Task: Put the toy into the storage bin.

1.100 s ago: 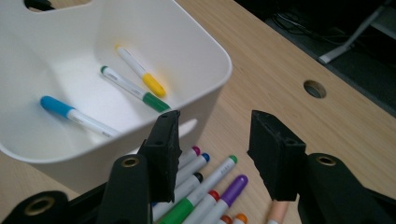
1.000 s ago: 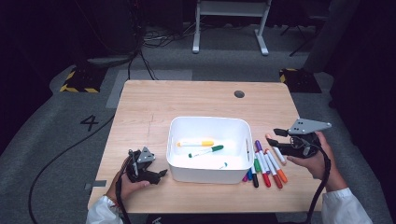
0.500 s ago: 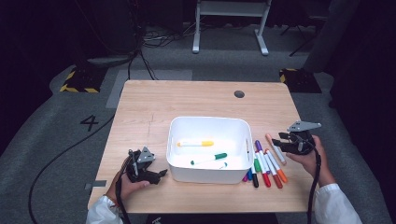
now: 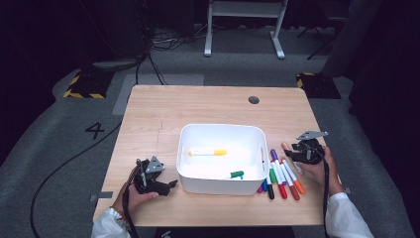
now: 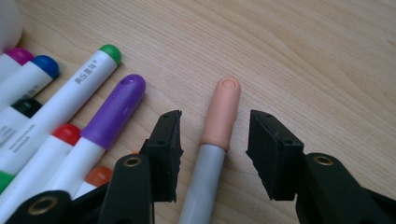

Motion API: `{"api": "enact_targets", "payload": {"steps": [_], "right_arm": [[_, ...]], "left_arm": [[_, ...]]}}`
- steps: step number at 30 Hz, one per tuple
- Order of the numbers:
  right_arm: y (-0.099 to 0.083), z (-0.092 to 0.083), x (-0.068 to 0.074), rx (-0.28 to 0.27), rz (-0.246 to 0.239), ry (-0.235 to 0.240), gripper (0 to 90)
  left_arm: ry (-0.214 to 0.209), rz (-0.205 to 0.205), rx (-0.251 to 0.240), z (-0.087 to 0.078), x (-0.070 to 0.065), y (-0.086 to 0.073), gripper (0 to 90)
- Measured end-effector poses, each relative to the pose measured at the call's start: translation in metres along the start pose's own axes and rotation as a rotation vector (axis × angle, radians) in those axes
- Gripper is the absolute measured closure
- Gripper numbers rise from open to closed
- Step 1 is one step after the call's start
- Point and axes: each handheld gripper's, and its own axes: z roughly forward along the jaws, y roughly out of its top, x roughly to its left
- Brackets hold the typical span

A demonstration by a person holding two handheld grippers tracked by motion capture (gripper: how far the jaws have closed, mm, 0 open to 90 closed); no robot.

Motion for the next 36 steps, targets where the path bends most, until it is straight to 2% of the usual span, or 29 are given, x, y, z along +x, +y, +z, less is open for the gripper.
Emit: {"api": "enact_targets", "payload": {"steps": [4, 6, 9, 13, 16, 17, 19, 21, 27, 33, 36], "right_arm": [[-0.002, 0.004, -0.003, 0.002, 0.027, 0.013, 56.3], [-0.003, 0.008, -0.003, 0.014, 0.021, 0.006, 57.5], [-0.003, 0.010, -0.003, 0.005, 0.030, 0.006, 61.5], [-0.004, 0.011, -0.003, -0.003, 0.036, 0.011, 74.1], [-0.004, 0.009, -0.004, 0.002, 0.021, 0.016, 74.5], [-0.003, 0.007, -0.004, -0.008, 0.029, 0.022, 74.6], [-0.003, 0.001, -0.006, -0.032, 0.030, 0.042, 74.7], [-0.001, -0.007, -0.006, -0.056, 0.033, 0.039, 74.7], [0.012, -0.037, -0.002, -0.132, -0.009, 0.050, 74.7], [0.032, -0.069, 0.015, -0.212, -0.065, 0.082, 74.7], [0.045, -0.083, 0.027, -0.240, -0.113, 0.102, 74.7]], "left_arm": [[0.004, 0.009, 0.000, 0.000, 0.000, 0.000, 15.5], [0.003, 0.007, 0.000, 0.000, 0.000, 0.000, 15.4], [0.006, 0.007, -0.001, 0.000, 0.000, 0.000, 15.5], [0.004, 0.006, -0.002, 0.000, 0.000, 0.000, 15.5], [0.003, 0.005, -0.001, 0.000, 0.000, 0.000, 15.5], [0.001, 0.005, 0.000, 0.000, 0.000, 0.000, 15.5], [0.000, 0.004, 0.000, 0.000, 0.000, 0.000, 15.5], [0.000, 0.002, -0.001, 0.000, 0.000, 0.000, 15.4], [0.002, 0.004, -0.001, 0.000, 0.000, 0.000, 15.4], [0.004, 0.006, -0.002, 0.000, 0.000, 0.000, 15.4], [0.002, 0.006, -0.001, 0.000, 0.000, 0.000, 15.5]]}}
